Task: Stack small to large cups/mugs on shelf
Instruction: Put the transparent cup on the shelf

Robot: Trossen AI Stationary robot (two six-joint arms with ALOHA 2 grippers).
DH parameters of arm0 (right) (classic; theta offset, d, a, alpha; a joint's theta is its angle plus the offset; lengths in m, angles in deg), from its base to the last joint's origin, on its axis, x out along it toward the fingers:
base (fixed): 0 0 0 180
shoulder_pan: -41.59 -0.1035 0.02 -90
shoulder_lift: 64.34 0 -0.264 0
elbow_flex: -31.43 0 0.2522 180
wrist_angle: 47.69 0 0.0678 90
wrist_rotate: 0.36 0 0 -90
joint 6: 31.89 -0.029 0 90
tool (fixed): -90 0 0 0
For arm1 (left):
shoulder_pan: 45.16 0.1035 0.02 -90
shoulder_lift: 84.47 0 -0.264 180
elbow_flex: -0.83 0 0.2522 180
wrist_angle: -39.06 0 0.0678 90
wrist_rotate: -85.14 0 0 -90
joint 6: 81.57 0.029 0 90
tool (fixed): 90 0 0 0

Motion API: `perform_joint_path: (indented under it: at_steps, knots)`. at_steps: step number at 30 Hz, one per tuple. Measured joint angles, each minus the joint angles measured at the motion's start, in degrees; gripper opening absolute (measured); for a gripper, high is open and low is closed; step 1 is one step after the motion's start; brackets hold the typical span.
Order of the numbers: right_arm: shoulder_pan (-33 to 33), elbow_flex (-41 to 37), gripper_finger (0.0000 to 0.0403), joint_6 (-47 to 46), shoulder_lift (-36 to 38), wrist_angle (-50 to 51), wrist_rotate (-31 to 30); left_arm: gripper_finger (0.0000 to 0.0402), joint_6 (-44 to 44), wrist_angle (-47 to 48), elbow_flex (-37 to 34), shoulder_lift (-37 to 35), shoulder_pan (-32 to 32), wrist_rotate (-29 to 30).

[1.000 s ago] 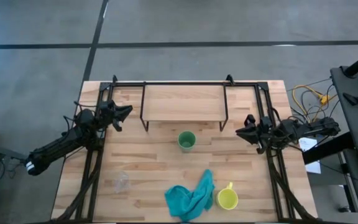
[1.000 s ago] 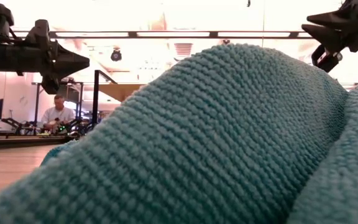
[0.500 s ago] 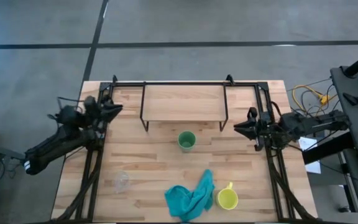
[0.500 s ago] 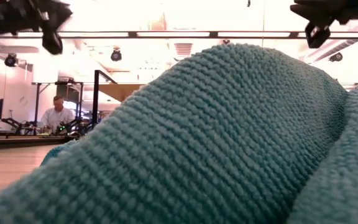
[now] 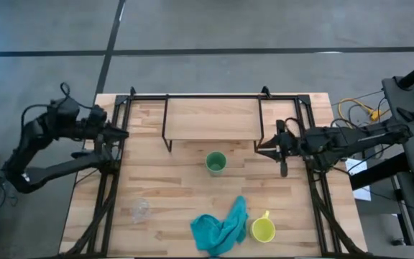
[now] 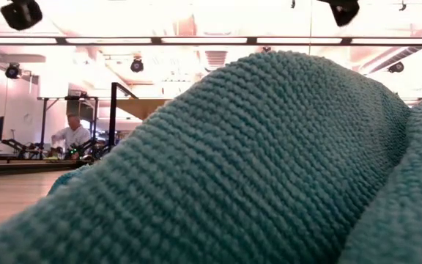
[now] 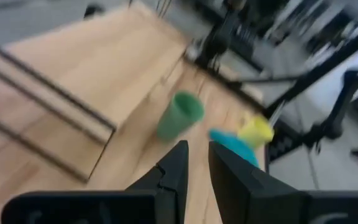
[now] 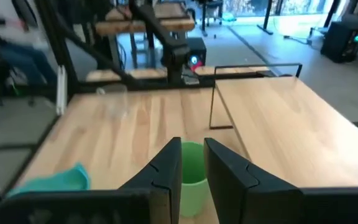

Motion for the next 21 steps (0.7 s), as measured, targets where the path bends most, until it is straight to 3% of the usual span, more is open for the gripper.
perform_joint_path:
  at_steps: [4, 8, 13, 21]
  knots:
    - [0.0, 3.0, 0.0063, 1.9, -4.2, 3.2, 0.0, 0.005, 3.0, 10.5, 5.5, 5.7, 0.0, -1.3]
    - [0.0, 3.6, 0.0063, 0.2, -7.5, 5.1, 0.0, 0.005, 6.9, 18.1, 6.2, 9.0, 0.0, -2.7]
    - [0.0, 3.4, 0.0063, -4.4, -11.1, 5.0, 0.0, 0.005, 10.7, 24.7, 3.5, 10.5, 0.0, -2.7]
    - [0.0, 3.9, 0.0063, -4.4, -16.6, 4.7, 0.0, 0.005, 13.6, 24.8, -3.6, 8.9, 0.0, -3.8]
